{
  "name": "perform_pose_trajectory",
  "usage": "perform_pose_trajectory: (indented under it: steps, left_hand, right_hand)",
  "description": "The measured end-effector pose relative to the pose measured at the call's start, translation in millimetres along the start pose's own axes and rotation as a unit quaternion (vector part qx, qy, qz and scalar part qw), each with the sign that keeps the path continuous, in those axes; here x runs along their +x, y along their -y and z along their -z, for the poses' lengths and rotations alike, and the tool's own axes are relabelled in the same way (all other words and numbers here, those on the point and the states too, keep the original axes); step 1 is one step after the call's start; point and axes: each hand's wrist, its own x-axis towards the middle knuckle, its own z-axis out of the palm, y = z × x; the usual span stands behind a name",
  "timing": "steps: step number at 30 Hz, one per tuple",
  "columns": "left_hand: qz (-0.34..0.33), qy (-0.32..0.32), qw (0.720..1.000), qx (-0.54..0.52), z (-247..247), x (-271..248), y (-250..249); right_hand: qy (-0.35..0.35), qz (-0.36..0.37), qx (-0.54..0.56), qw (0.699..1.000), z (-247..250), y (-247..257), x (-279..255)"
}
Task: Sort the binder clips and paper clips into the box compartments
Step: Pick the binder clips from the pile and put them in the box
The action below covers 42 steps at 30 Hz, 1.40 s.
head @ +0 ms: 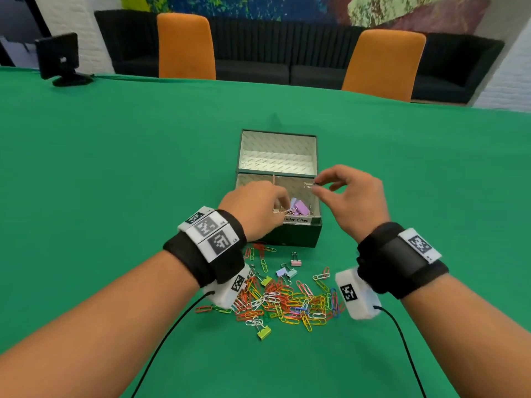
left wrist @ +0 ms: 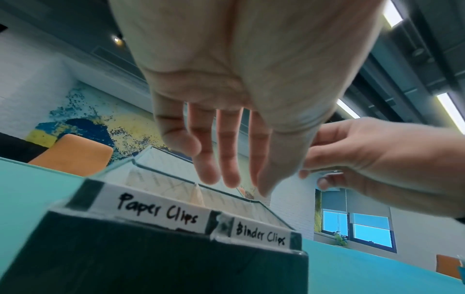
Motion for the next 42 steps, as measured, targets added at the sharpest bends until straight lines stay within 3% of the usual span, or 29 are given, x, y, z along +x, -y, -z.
perform_pose_trajectory:
  steps: [2, 5, 6, 9, 11, 13, 16, 19, 22, 24, 36, 42]
  left_hand:
    - [0.013, 0.018, 1.0, -0.008, 1, -11, 3]
    - [0.027, 0.052, 0.998, -0.012, 1, -24, 7]
    - [0.029, 0.064, 0.997, -0.016, 0, -27, 9]
    - [0.036, 0.087, 0.995, -0.041, -1, -35, 15]
    - [0.035, 0.094, 0.994, -0.05, -1, -37, 16]
    - [0.032, 0.098, 0.994, -0.044, -3, -36, 14]
    - [0.025, 0.124, 0.992, -0.01, -14, -34, 9]
    - [0.025, 0.189, 0.981, 0.037, -32, -36, 5]
    - [0.014, 0.23, 0.97, 0.081, -45, -38, 6]
    - [0.012, 0.234, 0.968, 0.088, -46, -39, 6]
    - [0.02, 0.203, 0.979, 0.025, -46, -45, 3]
    - [0.015, 0.161, 0.987, 0.002, -39, -42, 1]
  right_hand:
    - [0.025, -0.004, -0.017, 1.0, -8, 0, 5]
    - [0.132, -0.023, -0.096, 0.986, -18, -4, 1]
    - [0.138, -0.014, -0.118, 0.983, -20, -4, -2]
    - [0.057, 0.071, -0.065, 0.994, -18, 3, -17]
    - [0.072, 0.087, -0.004, 0.994, -16, 8, -28]
    - [0.171, 0.06, -0.018, 0.983, -15, 7, -34]
    - [0.353, 0.027, -0.147, 0.923, -20, -3, -38]
    - [0.419, 0.028, -0.235, 0.877, -32, -14, -46]
    - [0.431, 0.049, -0.274, 0.858, -39, -21, -49]
    - [0.421, 0.045, -0.277, 0.863, -38, -22, -48]
    - [0.406, -0.009, -0.264, 0.875, -24, -17, -55]
    - [0.417, 0.03, -0.266, 0.868, -28, -11, -54]
